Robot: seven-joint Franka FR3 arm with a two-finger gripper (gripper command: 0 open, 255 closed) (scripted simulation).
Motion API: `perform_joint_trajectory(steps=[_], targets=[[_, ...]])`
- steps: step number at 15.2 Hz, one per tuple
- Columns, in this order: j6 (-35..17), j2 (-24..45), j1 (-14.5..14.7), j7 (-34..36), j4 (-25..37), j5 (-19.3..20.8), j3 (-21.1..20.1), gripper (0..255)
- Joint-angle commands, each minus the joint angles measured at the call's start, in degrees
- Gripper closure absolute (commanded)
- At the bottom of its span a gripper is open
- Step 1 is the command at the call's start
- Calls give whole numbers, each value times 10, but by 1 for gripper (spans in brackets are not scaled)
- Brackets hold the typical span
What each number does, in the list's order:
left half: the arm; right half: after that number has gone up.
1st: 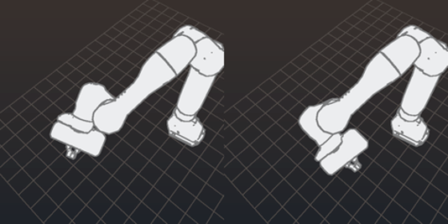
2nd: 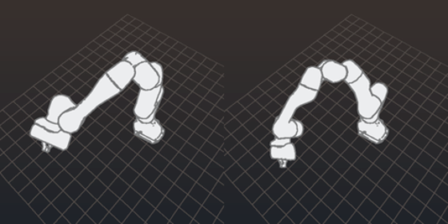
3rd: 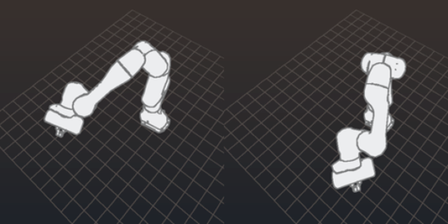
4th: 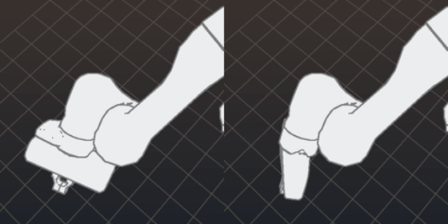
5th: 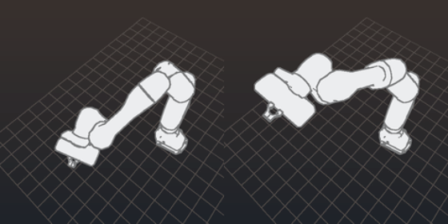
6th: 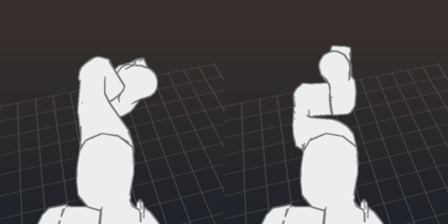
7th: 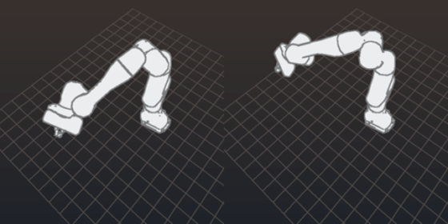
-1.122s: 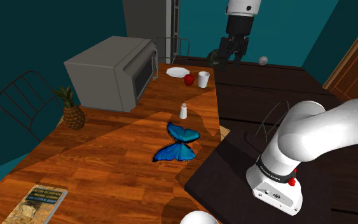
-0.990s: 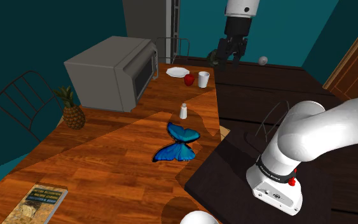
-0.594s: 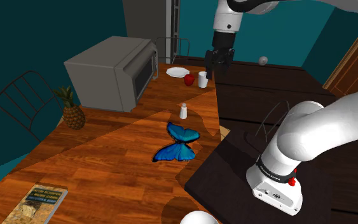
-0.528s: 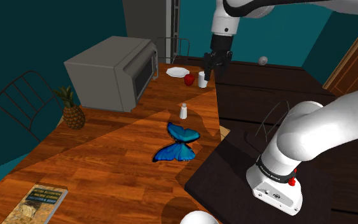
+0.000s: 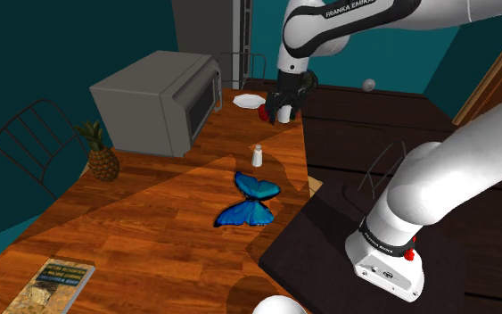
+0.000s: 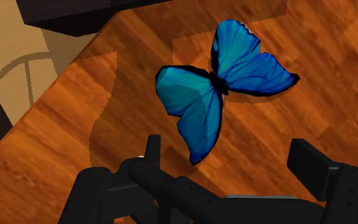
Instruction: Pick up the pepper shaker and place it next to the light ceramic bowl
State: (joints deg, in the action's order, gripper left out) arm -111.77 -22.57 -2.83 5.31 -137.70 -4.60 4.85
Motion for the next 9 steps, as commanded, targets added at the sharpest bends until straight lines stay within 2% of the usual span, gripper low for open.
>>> perform_joint_trajectory(steps=[1,9], targets=[[-43,36,-4,1,-4,-1,4,0],[-164,200,-15,2,47,-18,20,0]])
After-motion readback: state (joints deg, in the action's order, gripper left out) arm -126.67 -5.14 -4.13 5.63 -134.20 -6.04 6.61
